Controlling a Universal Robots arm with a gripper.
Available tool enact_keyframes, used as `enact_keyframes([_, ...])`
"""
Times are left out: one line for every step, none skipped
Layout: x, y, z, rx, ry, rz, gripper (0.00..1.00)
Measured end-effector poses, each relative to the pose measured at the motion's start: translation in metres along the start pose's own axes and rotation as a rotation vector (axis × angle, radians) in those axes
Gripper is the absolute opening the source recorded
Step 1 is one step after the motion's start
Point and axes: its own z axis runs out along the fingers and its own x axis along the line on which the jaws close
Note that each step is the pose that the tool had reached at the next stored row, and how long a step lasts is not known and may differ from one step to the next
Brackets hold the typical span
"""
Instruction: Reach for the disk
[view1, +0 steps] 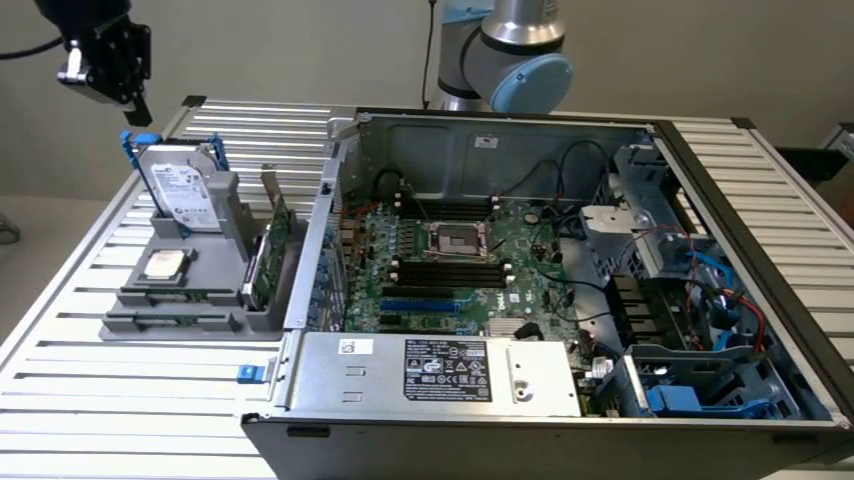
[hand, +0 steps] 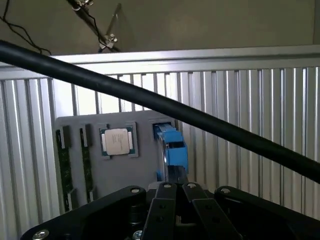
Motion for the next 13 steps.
enact_keyframes([0.0000,0.0000,-0.0002,0.0006,0.0006,-0.016,0.11])
enact_keyframes([0.0000,0.0000,-0.0004,0.0011,0.0012,-0.031,0.11])
enact_keyframes([0.0000,0.0000,-0.0004,0.0015,0.0018,-0.047,0.11])
enact_keyframes([0.0000,0.0000,-0.0006,0.0018,0.0024,-0.063,0.11])
enact_keyframes([0.0000,0.0000,-0.0006,0.0022,0.0031,-0.079,0.11])
enact_keyframes([0.0000,0.0000,-0.0007,0.0028,0.0036,-0.094,0.11])
enact_keyframes([0.0000,0.0000,-0.0007,0.0037,0.0043,-0.110,0.11])
enact_keyframes([-0.0001,0.0001,-0.0008,0.0048,0.0050,-0.124,0.11])
enact_keyframes([0.0000,0.0001,-0.0008,0.0063,0.0056,-0.138,0.11])
enact_keyframes([-0.0001,0.0000,-0.0008,0.0081,0.0062,-0.152,0.11])
enact_keyframes([-0.0001,0.0000,-0.0007,0.0103,0.0067,-0.166,0.11])
enact_keyframes([-0.0002,0.0000,-0.0007,0.0124,0.0073,-0.177,0.11])
enact_keyframes([-0.0003,0.0001,-0.0006,0.0146,0.0078,-0.187,0.11])
